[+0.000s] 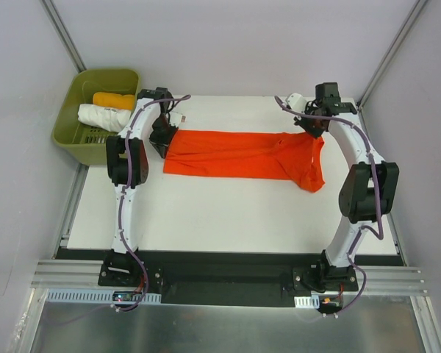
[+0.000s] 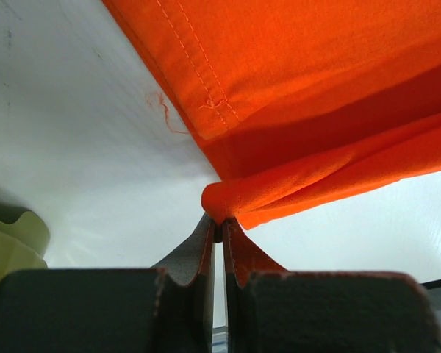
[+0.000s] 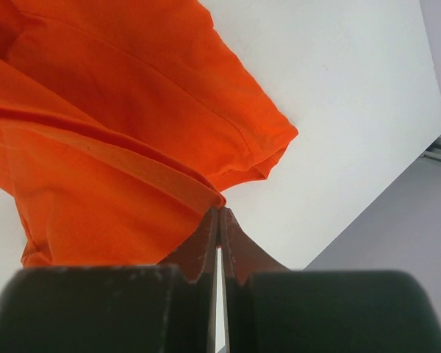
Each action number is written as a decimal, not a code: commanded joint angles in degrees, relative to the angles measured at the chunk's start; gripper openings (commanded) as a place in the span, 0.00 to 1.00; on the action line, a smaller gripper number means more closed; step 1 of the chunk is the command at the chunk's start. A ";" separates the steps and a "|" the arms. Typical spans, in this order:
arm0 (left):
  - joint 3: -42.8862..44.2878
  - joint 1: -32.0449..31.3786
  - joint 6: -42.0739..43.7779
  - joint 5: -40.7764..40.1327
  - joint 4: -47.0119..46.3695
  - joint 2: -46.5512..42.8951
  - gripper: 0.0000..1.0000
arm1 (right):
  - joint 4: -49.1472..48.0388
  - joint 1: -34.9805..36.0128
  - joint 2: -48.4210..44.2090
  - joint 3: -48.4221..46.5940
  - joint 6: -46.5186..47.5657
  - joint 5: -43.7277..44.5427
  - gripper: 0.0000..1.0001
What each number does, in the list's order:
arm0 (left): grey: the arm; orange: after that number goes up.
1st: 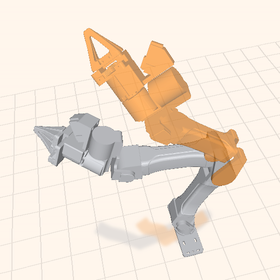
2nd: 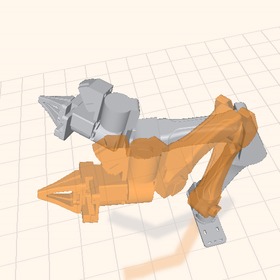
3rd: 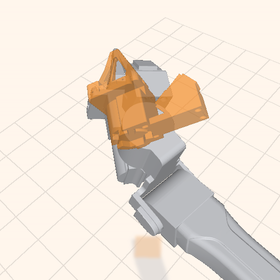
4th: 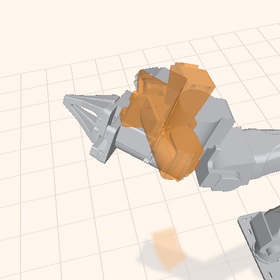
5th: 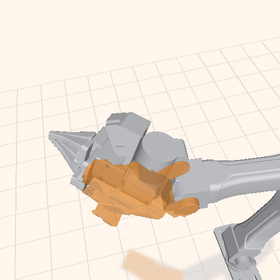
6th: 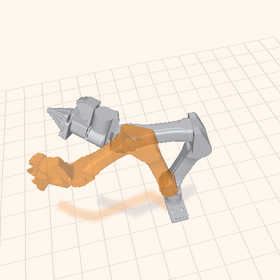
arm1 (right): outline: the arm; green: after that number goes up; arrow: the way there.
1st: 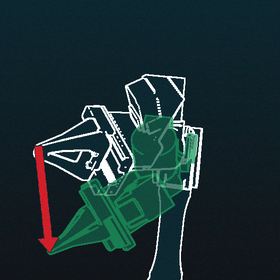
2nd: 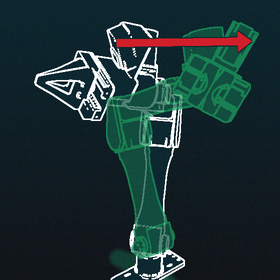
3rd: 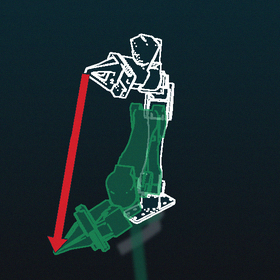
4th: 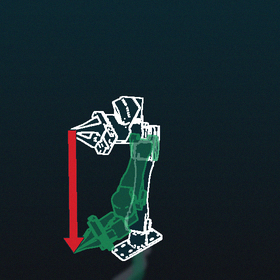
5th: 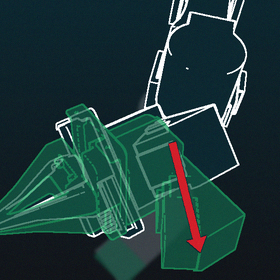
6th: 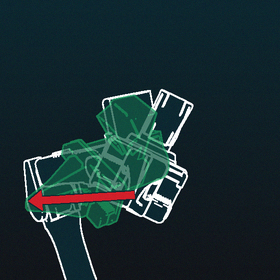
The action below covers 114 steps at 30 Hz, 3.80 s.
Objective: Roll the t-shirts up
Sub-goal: Fold the T-shirt at the center of the board.
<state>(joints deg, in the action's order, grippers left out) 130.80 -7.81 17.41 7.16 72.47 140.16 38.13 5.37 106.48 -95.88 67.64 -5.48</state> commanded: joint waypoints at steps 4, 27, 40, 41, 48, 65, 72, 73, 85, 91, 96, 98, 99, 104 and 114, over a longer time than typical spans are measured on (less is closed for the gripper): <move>5.07 0.34 -0.80 -2.85 0.75 1.69 0.00 | -1.13 -0.44 3.30 -6.07 0.39 1.08 0.01; 7.72 -0.18 -3.96 -15.24 -4.44 -1.28 0.49 | -4.65 0.44 12.99 -18.04 -9.09 12.33 0.48; -13.82 -0.62 -5.37 2.51 -3.91 -10.17 0.54 | 10.47 -2.20 -5.93 9.46 -20.17 -5.85 0.60; -13.82 -0.62 -5.63 2.86 -4.00 -9.73 0.54 | 10.65 -2.81 -6.02 11.48 -20.18 -6.47 0.60; -11.27 -0.62 -5.19 2.86 -3.82 -5.69 0.53 | 13.72 -4.48 -2.68 12.38 -17.28 -7.18 0.59; -11.71 -0.98 -3.61 4.88 -3.65 -2.00 0.18 | 17.85 -5.45 7.78 8.43 -13.76 -9.47 0.48; -12.67 -0.80 -2.03 4.53 -3.12 -2.43 0.00 | 23.20 -9.32 9.45 4.91 -11.65 -12.10 0.20; -13.03 -0.80 -1.68 4.10 -2.86 -2.96 0.00 | 23.91 -9.67 9.45 4.56 -11.21 -12.89 0.20; -35.86 0.17 -0.09 3.92 -4.88 -18.51 0.00 | 36.67 -14.42 4.46 12.45 -3.74 -19.66 0.22; -42.81 0.17 0.26 4.62 -5.76 -25.28 0.00 | 36.84 -14.33 -0.47 15.54 -6.11 -23.52 0.20; -43.44 0.17 0.00 4.09 -6.81 -25.20 0.00 | 28.77 -14.16 -4.35 15.55 -9.01 -23.00 0.35; -42.83 0.17 -0.09 4.53 -6.81 -24.50 0.00 | 26.13 -13.98 -4.00 14.67 -9.01 -22.74 0.41; -42.65 0.17 -0.01 4.62 -6.73 -24.32 0.00 | 25.68 -13.63 -3.04 13.53 -8.84 -22.56 0.43; -41.16 0.17 0.34 4.09 -6.72 -22.65 0.00 | 23.66 -12.05 1.62 9.57 -8.66 -21.60 0.48; -37.65 0.17 0.78 3.30 -6.55 -19.31 0.00 | 21.11 -8.62 8.92 5.35 -8.58 -18.61 0.49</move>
<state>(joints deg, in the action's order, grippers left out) 90.26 -8.14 17.19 11.49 64.60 119.81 59.53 -3.92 114.26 -87.83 58.94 -24.97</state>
